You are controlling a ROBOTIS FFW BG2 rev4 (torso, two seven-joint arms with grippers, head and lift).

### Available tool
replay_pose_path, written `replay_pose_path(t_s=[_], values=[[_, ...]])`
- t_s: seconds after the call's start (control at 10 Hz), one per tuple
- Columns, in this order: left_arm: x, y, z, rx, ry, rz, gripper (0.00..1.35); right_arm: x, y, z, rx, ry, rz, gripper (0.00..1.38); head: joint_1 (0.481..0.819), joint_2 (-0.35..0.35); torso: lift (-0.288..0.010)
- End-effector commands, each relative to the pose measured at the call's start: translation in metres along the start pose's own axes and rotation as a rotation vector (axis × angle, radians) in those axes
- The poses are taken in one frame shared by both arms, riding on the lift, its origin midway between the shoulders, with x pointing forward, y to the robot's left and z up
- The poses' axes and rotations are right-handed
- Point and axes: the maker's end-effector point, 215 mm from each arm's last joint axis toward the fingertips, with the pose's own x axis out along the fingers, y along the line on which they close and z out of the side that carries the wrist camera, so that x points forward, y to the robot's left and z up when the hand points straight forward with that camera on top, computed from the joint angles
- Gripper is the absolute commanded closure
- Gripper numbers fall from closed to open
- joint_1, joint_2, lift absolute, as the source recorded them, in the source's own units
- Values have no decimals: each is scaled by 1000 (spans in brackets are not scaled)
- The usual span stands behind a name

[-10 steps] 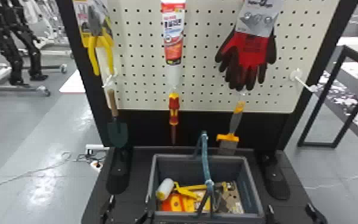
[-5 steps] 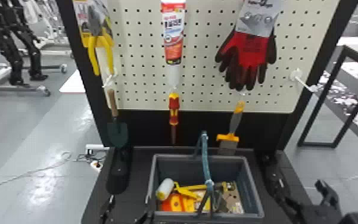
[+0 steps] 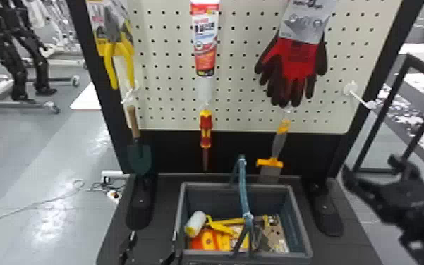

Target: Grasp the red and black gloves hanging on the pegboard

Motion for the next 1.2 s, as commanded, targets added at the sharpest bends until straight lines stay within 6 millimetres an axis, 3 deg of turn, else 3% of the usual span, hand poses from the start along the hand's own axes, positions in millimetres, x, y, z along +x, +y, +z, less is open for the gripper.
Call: replay_pose_path(t_s=[0.0, 0.4, 0.5, 0.7, 0.9, 1.1], values=[[1, -1, 0, 1, 1, -3, 394, 19, -26, 39, -32, -25, -6, 240, 549, 0, -100], [4, -9, 0, 3, 7, -19, 394, 59, -62, 132, -29, -43, 111, 236, 549, 0, -100], [6, -9, 0, 5, 10, -24, 394, 70, -60, 150, -14, -54, 159, 236, 549, 0, -100], [7, -11, 0, 7, 11, -32, 394, 94, -47, 177, 52, -58, 270, 234, 549, 0, -100], [9, -14, 1, 8, 11, -43, 394, 117, -17, 200, 98, -58, 382, 234, 549, 0, -100], [10, -15, 1, 7, 13, -45, 394, 123, 11, 229, 101, -55, 481, 234, 549, 0, -100]])
